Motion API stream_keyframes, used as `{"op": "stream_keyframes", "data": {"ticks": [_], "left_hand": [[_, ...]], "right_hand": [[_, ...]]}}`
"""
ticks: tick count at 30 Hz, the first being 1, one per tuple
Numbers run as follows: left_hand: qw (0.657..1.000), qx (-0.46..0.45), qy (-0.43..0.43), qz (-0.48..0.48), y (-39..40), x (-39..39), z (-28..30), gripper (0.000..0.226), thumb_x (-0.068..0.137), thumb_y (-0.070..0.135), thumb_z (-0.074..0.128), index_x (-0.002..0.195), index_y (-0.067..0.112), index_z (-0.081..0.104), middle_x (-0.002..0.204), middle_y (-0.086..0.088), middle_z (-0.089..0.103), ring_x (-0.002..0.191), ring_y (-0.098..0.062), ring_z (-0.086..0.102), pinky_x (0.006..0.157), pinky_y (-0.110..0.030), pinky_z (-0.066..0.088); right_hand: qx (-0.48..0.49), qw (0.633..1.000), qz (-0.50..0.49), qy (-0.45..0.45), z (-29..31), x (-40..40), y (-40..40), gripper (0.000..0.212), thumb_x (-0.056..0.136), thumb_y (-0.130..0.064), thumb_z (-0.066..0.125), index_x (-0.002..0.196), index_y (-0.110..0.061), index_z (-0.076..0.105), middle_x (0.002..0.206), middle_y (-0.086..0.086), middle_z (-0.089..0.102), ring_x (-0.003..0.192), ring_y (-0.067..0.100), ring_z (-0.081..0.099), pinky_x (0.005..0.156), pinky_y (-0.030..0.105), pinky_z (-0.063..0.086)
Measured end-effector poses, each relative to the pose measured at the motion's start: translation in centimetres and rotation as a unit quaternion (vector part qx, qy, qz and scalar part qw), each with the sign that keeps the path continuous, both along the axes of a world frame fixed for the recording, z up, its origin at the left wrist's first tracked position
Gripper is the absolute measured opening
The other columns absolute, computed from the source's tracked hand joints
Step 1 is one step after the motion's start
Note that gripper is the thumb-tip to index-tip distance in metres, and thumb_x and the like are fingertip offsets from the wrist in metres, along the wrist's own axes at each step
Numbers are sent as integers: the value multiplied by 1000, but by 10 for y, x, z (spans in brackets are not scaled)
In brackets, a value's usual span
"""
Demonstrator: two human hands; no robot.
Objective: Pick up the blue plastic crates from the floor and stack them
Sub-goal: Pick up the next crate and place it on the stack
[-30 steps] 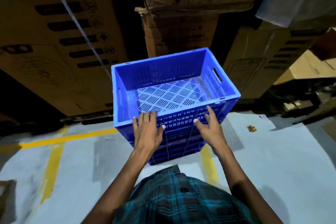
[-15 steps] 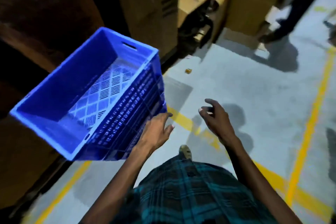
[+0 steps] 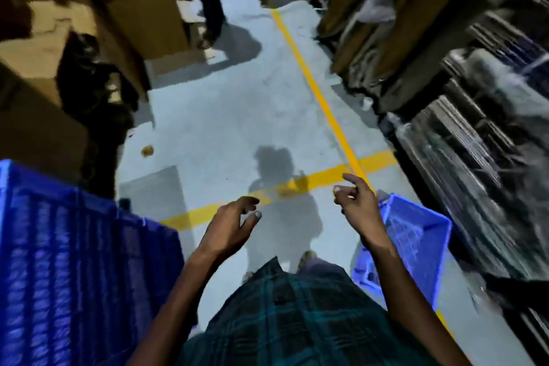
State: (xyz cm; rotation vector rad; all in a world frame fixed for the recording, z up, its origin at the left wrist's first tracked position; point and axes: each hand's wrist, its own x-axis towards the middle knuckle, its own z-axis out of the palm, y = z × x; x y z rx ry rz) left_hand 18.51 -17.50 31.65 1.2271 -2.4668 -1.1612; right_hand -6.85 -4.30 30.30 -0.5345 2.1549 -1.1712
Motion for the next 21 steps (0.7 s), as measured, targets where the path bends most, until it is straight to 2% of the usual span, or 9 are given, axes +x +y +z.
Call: {"op": "stream_keyframes", "data": {"ticks": [5, 8, 10, 12, 14, 16, 18, 20, 21], "left_hand": [[996, 35, -6, -84, 20, -107, 3, 40, 87, 43, 56, 117, 20, 66, 104, 2, 73, 99, -11, 66, 88, -31, 52], [994, 60, -7, -94, 44, -179, -6, 32, 92, 37, 61, 117, 19, 66, 105, 3, 73, 100, -8, 66, 83, -22, 49], [992, 69, -5, -106, 57, -224, -25, 27, 94, 31, 61, 118, 18, 66, 106, 3, 72, 100, -5, 66, 79, -12, 44], [986, 78, -13, -147, 75, -263, -53, 27, 95, 28, 61, 118, 15, 66, 105, 0, 72, 99, -7, 66, 79, -13, 45], [975, 102, -38, -193, 88, -296, -88, 29, 95, 29, 59, 119, 14, 66, 106, -1, 72, 99, -9, 66, 82, -22, 49], [963, 121, -59, -234, 98, -323, -128, 35, 93, 37, 57, 118, 13, 66, 107, -2, 72, 98, -11, 67, 85, -27, 51], [954, 125, -68, -265, 107, -351, -175, 40, 90, 41, 55, 116, 13, 67, 104, -2, 73, 95, -11, 68, 83, -24, 50], [949, 123, -71, -281, 112, -377, -220, 39, 90, 40, 54, 116, 14, 67, 98, 0, 73, 92, -10, 68, 78, -20, 46], [947, 119, -72, -290, 115, -389, -248, 38, 90, 40, 53, 115, 14, 66, 95, 2, 73, 89, -11, 68, 76, -22, 46]], "right_hand": [[44, 987, -149, -51, -51, -76, 88, 53, 74, -47, 64, 121, -24, 57, 86, 0, 69, 87, 29, 68, 81, 47, 52], [94, 977, -170, -93, -75, -109, 117, 39, 88, -21, 65, 123, -8, 57, 79, 7, 63, 74, 25, 60, 69, 32, 46], [112, 978, -152, -91, -99, -129, 125, 33, 90, -14, 62, 123, -9, 58, 81, 5, 62, 69, 21, 57, 59, 24, 42], [141, 975, -147, -94, -132, -145, 135, 34, 90, -13, 61, 123, -10, 59, 93, 7, 67, 79, 23, 60, 62, 23, 41], [175, 969, -138, -106, -168, -163, 143, 34, 89, -11, 62, 122, -6, 62, 109, 12, 70, 96, 27, 65, 73, 25, 43], [213, 961, -132, -121, -212, -181, 151, 31, 87, -14, 61, 115, -4, 69, 116, 15, 70, 109, 30, 65, 86, 28, 47], [263, 947, -121, -137, -266, -197, 162, 29, 81, -21, 57, 98, -5, 73, 107, 17, 72, 105, 33, 65, 84, 32, 49], [295, 936, -125, -143, -323, -210, 171, 20, 79, -24, 54, 79, -6, 64, 95, 21, 67, 94, 32, 64, 75, 32, 45], [297, 934, -142, -142, -351, -217, 172, 19, 80, -24, 54, 77, -8, 62, 94, 21, 64, 92, 31, 63, 74, 32, 44]]}}
